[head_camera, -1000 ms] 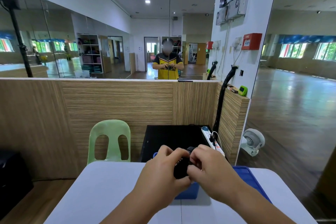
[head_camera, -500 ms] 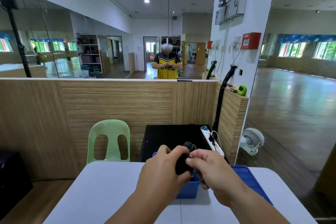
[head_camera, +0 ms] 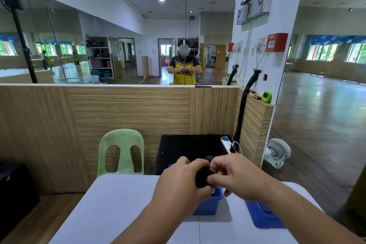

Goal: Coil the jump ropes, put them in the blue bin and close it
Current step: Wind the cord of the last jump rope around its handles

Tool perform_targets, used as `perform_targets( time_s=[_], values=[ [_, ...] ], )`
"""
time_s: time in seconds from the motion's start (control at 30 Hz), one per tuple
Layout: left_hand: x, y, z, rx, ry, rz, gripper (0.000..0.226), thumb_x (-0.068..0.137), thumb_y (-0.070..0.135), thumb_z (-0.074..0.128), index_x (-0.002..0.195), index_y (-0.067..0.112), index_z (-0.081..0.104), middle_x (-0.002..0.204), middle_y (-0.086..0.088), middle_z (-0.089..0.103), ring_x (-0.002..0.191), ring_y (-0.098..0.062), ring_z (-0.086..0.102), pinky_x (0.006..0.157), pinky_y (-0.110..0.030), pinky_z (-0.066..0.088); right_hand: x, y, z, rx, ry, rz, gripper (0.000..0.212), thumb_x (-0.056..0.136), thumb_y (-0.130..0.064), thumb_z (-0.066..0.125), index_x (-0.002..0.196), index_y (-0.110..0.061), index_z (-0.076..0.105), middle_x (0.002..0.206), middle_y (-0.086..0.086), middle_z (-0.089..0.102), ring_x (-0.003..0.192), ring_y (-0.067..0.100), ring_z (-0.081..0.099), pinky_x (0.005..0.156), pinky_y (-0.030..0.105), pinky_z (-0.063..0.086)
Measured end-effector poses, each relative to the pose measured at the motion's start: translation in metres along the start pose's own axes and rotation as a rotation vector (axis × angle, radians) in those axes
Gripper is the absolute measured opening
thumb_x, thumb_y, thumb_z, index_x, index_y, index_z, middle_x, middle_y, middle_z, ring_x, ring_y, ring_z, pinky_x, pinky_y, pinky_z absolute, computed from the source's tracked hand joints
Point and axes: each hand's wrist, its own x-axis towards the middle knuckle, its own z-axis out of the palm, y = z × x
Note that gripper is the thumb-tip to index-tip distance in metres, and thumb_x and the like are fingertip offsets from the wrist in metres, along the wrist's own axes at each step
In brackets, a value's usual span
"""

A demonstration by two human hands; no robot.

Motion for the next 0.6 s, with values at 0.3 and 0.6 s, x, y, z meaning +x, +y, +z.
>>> perform_targets(
  time_s=[0.3,0.6],
  values=[
    [0.001,0.006,0.005,-0.021,-0.069,-0.022,0.050,0.080,0.062,0.067,0.128,0.057,0.052,0.094,0.014,0.052,0.088,-0.008,0.057,0.077,-0.027,0.055,0.004,0.004,0.005,-0.501,0.085,-0.120,0.017,0.081,-0.035,0.063,0.081,-0.018,0.062,0.069,-0.005,0.059,0.063,0.014,0.054,0.058,0.032,0.044],
    [0.000,0.006,0.007,-0.034,-0.089,-0.011,0.050,0.080,0.061,0.069,0.128,0.056,0.055,0.096,0.015,0.052,0.091,-0.008,0.056,0.076,-0.023,0.050,-0.001,0.017,0.016,-0.256,0.144,-0.037,0.014,0.082,-0.025,0.061,0.073,-0.015,0.059,0.060,-0.006,0.054,0.055,0.009,0.046,0.053,0.026,0.037]
  ],
)
